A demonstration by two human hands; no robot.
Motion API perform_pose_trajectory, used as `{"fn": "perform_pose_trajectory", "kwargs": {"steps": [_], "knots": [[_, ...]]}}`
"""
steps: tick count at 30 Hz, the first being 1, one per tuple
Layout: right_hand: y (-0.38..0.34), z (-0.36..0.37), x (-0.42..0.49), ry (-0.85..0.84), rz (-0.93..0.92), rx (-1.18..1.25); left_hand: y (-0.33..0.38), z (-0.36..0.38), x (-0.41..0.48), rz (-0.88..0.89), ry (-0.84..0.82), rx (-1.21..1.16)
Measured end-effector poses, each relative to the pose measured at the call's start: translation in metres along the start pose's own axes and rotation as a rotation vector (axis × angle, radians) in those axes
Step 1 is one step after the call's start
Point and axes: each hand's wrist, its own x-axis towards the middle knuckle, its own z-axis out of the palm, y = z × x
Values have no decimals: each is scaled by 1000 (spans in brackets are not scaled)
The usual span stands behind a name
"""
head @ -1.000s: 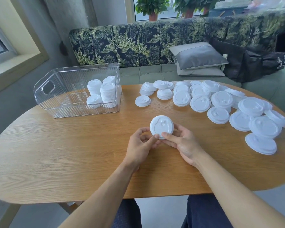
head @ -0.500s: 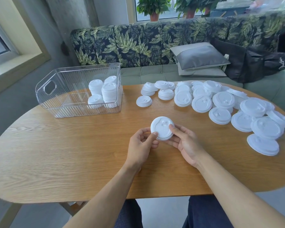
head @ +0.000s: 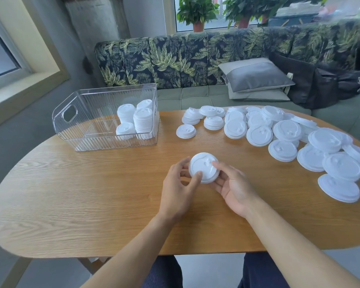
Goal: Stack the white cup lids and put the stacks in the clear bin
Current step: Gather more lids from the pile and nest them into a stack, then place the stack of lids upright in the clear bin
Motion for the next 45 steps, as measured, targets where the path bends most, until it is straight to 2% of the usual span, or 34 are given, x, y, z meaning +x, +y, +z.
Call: {"fn": "perform_pose_trajectory", "kwargs": {"steps": [4, 9, 16, 22, 30, 36, 45], "knots": [[14, 32, -3, -57, 58, 63, 0, -22, -1, 133, -45, 243], [24, 66, 0, -109, 109, -26, -2, -66, 8, 189, 14, 368], [41, 96, 14, -124, 89, -167, -7, -114, 15, 294, -51, 599], [48, 120, 40, -158, 77, -152, -9, -151, 45, 277, 16, 637], [53, 139, 82, -54, 11, -239, -10, -214, 154, 186, 44, 658], [60, 130, 105, 17, -73, -263, -16, -243, 228, 76, -42, 769], [67, 121, 119, -38, -127, -244, -33, -246, 282, -35, -344, 965]]}}
